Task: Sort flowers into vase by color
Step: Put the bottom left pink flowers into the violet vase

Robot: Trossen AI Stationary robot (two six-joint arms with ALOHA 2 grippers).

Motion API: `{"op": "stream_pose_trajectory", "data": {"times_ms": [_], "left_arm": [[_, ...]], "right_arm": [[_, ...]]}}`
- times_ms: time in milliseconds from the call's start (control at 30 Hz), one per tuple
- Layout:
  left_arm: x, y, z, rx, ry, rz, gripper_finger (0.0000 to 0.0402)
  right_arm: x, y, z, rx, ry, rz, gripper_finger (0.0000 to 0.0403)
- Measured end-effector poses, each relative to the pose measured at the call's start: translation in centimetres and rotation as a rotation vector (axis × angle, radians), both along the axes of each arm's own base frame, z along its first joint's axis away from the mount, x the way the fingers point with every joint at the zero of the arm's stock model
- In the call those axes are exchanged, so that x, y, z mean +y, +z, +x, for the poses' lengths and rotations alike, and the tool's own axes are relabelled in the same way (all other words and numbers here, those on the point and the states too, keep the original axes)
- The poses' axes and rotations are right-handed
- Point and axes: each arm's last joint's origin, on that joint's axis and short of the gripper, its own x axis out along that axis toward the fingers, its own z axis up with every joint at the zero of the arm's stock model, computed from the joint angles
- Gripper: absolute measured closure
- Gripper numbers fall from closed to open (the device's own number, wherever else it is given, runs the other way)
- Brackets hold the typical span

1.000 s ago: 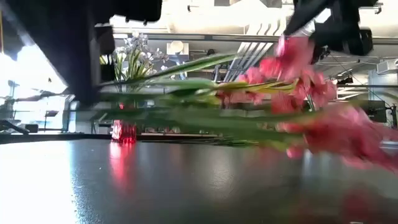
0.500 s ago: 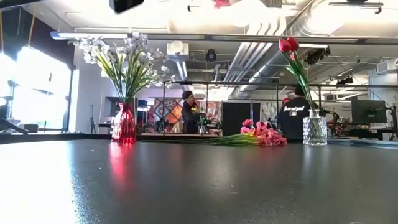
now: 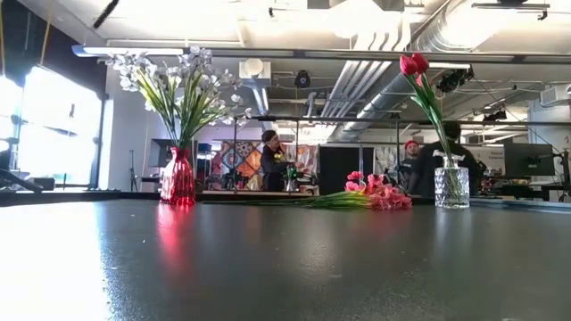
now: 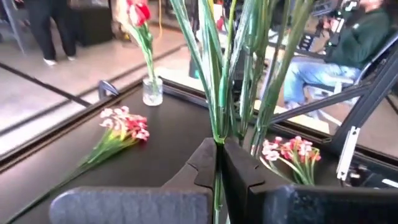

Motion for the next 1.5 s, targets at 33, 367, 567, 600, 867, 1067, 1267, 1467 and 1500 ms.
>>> {"op": "stream_pose_trajectory", "data": {"times_ms": [33, 367, 567, 600, 867, 1067, 1267, 1467, 1500], "left_arm": [[-0.3, -0.4, -0.9, -0.009, 0.008, 0.011, 0.0401], [-3.3, -3.8, -8.8, -0.128, -0.038, 0.083, 0.0401], [-4.7, -5.4, -12.4, -0.211, -0.094, 0.080, 0.0401], [-4.8, -5.7, -12.7, -0.213, -0.108, 0.073, 0.0401], [-5.3, -7.0, -13.0, -0.223, -0.126, 0.049, 0.0401], [-5.9, -7.7, -12.8, -0.212, -0.130, 0.080, 0.0401], [-6.4, -8.8, -12.7, -0.216, -0.128, 0.068, 0.0401], [-7.0, -10.0, -12.5, -0.211, -0.130, 0.081, 0.0401], [-7.1, -10.2, -12.5, -0.210, -0.131, 0.087, 0.0401]], "right_arm": [[0.1, -0.2, 0.2, 0.006, -0.006, 0.006, 0.0249], [0.2, -1.0, 1.6, 0.030, -0.009, 0.053, 0.0249], [-0.4, -1.1, 2.0, 0.030, -0.014, 0.075, 0.0249], [-0.5, -1.1, 2.0, 0.027, -0.013, 0.086, 0.0249], [-1.0, -1.1, 2.3, 0.018, -0.030, 0.123, 0.0249], [-1.0, -1.1, 2.3, 0.009, -0.029, 0.154, 0.0249], [-0.9, -1.1, 2.3, 0.002, -0.026, 0.180, 0.0249], [-0.9, -1.1, 2.3, -0.006, -0.027, 0.203, 0.0249], [-0.9, -1.1, 2.3, -0.005, -0.024, 0.203, 0.0249]]}}
